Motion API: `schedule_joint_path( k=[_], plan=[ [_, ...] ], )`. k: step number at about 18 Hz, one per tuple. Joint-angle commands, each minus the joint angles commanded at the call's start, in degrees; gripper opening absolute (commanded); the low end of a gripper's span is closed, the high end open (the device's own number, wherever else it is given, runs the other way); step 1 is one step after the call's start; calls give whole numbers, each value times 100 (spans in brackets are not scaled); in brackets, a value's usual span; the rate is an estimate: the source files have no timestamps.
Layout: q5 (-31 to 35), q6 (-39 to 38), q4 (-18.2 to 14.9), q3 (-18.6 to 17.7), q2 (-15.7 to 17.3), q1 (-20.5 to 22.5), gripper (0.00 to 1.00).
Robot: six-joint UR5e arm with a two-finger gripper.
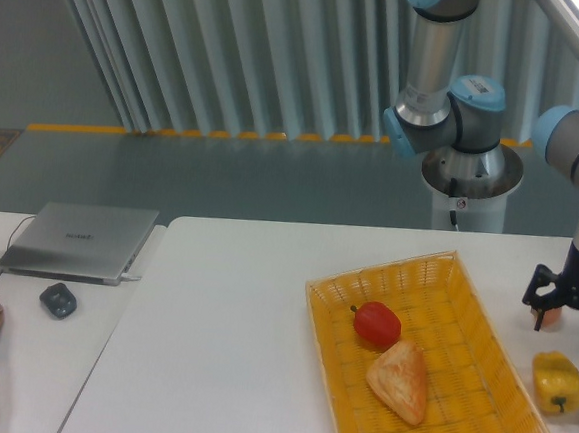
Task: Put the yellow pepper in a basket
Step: 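Descend over the yellow pepper and close the gripper on it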
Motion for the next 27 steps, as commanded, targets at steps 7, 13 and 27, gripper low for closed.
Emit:
schedule_joint_path(
  k=[7,13,27],
  plan=[
    [0,-18,35,0,-149,-9,100],
    [53,-53,228,-9,-290,-70,100],
    [202,-246,527,-53,-448,-176,100]
  ],
)
